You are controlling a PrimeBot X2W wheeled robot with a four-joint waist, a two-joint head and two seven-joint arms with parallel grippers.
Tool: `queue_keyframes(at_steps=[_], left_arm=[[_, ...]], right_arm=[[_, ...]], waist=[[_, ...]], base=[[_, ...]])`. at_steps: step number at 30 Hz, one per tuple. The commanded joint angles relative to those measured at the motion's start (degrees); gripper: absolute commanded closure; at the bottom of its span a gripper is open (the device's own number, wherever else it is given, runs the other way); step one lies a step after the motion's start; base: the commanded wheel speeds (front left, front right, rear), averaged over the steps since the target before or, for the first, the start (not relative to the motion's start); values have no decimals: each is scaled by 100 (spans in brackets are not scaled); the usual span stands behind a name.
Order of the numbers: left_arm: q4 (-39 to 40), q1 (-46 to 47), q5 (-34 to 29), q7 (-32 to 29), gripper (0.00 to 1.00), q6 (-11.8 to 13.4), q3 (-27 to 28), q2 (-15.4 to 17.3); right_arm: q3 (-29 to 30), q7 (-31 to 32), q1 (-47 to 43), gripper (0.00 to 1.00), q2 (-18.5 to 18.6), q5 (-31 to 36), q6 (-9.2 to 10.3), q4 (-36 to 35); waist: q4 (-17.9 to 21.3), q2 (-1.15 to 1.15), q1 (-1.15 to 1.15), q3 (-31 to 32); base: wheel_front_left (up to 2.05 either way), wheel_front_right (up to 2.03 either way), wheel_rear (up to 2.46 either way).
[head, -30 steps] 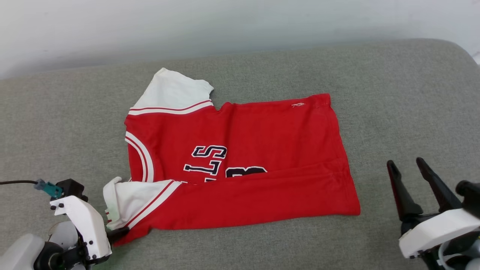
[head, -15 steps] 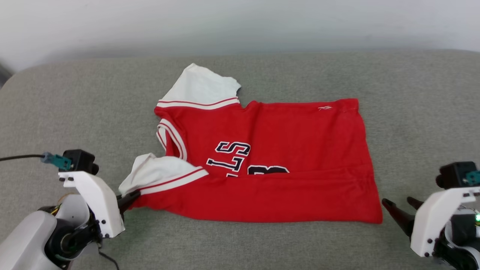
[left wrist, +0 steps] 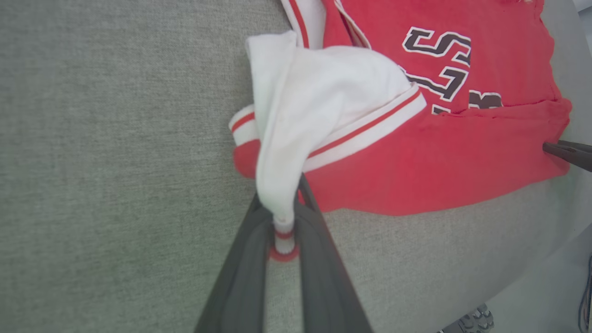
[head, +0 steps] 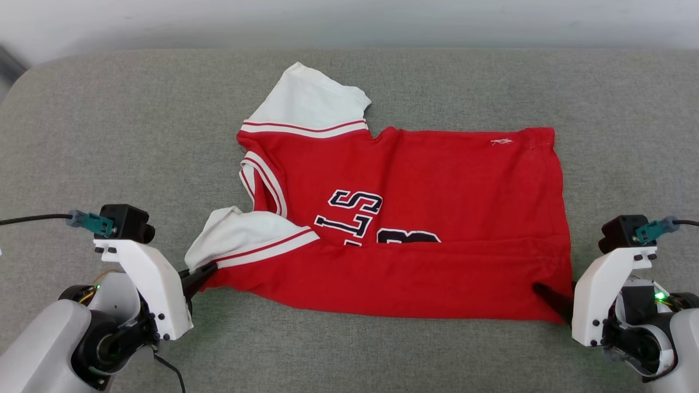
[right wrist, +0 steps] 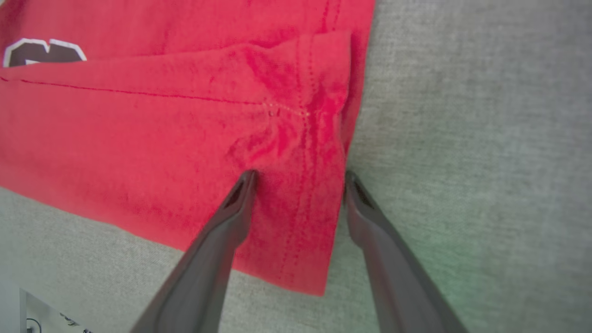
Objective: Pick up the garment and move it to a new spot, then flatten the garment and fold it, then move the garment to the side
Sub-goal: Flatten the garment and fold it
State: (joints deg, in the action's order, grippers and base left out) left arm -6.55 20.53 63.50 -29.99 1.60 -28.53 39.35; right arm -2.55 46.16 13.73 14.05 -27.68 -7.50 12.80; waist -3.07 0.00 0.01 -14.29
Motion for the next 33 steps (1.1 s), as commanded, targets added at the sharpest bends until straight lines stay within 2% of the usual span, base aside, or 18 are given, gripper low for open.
queue_keyframes(at_steps=[1,8,16,21,30,33], left_arm=[[10,-63,25,47,100,15,4,-17],[-63,-202,55,112,100,17,-6,-42],[-128,-602,165,211,100,65,-37,-90],[20,-947,164,180,100,206,-84,14],[386,-1761,395,55,100,535,-132,196],[386,-1954,507,90,100,575,-139,99]], right_arm=[[-187,41,-115,100,-103,-35,2,283],[-401,-128,33,100,119,-195,1,245],[-639,-237,-133,100,341,-441,2,141],[-680,-187,-400,100,489,-577,2,49],[-577,-26,-994,100,570,-683,2,-200],[-542,-131,-1171,100,482,-637,1,-177]], waist=[[9,0,-1,11],[79,0,-1,264],[148,0,-1,1053],[139,0,-1,1545],[193,0,-1,1779],[209,0,-1,1736]], base=[[0,0,0],[0,0,0],[0,0,0],[0,0,0],[0,0,0],[0,0,0]])
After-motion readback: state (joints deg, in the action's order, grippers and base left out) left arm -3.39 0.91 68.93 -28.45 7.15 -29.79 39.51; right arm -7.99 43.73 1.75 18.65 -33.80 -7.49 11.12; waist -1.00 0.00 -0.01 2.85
